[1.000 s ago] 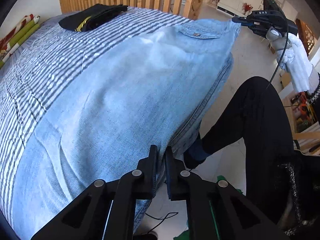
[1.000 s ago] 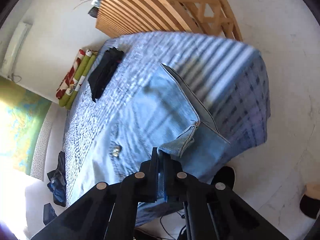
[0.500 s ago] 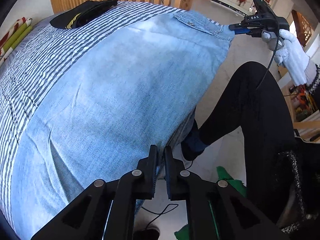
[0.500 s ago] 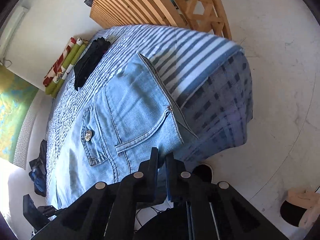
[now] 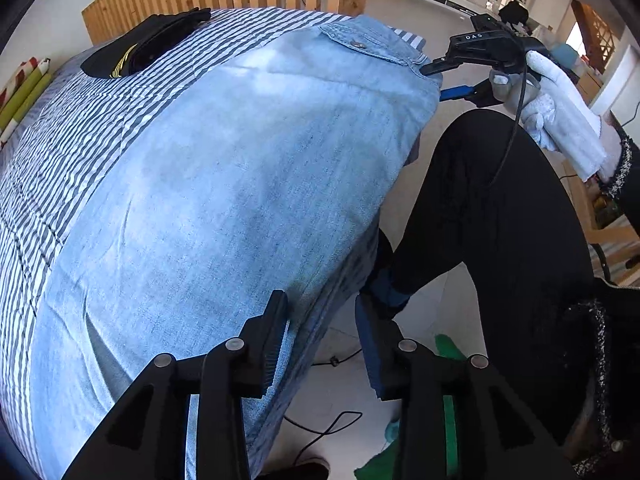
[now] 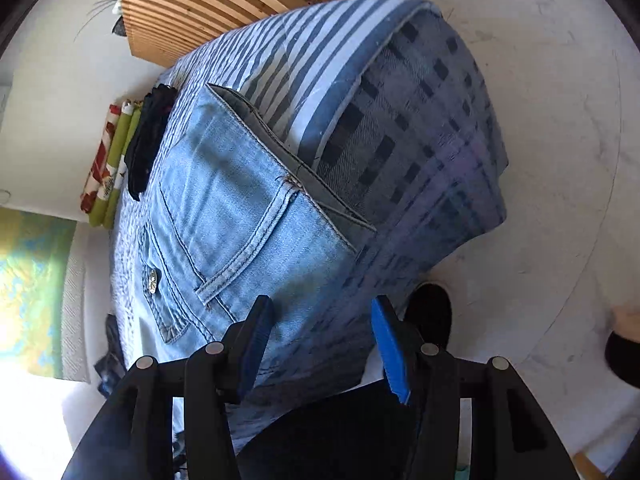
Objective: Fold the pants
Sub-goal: 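Lift the jeans with the right tool and grasp the shirt with the left tool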
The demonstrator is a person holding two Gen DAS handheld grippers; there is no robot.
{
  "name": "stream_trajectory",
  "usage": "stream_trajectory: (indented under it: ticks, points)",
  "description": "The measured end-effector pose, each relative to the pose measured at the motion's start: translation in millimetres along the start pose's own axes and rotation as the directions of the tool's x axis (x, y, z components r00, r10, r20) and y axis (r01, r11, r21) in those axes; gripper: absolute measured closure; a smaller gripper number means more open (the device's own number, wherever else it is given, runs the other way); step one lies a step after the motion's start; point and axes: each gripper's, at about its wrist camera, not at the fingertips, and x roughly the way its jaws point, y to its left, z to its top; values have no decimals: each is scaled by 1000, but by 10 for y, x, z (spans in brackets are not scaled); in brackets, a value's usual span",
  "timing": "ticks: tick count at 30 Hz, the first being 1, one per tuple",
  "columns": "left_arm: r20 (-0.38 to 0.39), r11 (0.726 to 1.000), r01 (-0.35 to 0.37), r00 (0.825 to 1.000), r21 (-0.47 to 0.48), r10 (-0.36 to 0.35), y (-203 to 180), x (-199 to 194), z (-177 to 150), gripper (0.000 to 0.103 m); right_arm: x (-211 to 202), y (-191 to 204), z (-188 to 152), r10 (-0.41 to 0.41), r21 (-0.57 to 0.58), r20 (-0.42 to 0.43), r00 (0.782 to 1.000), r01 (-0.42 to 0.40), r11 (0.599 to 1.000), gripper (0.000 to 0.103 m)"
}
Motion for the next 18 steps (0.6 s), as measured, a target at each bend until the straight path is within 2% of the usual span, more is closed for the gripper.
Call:
stream_trajectory:
  ticks: [2,4,5,6,8,12,16,17,18]
  points:
    - [-6,1000,-6,1000,3,6,1,1,-29,65,67,-35,15,86,41,-7,996,-86,995,56]
    - [-7,1000,-9,1000,-8,9,29,-11,-70,65,88,-39,27,130,69,4,992,-130,989,57]
    - [-4,1000,-7,1000,-16,7,53,-21,-89,65,59,-20,25,131,68,24,991,-132,989,77]
    - [-1,1000,-8,1000,-26,8,89,-28,-107,65,4,27,19,117,45,46,992,-119,992,90]
    - [6,999,-8,1000,-49,8,149,-30,-140,63,-149,180,-19,91,-26,85,992,-89,996,98]
    - [10,999,-19,1000,-33,19,118,16,-167,57,-506,597,-26,121,-133,161,980,-100,986,99]
    - [42,999,-25,999,-30,26,77,28,-121,56,-643,1316,-5,113,-286,216,970,-48,957,99]
    - [52,999,-33,998,-35,35,85,23,-102,61,-651,1497,5,121,-318,222,968,-45,947,99]
    - [62,998,-46,997,-33,48,86,5,-91,79,-639,1682,16,128,-348,220,967,-45,936,99]
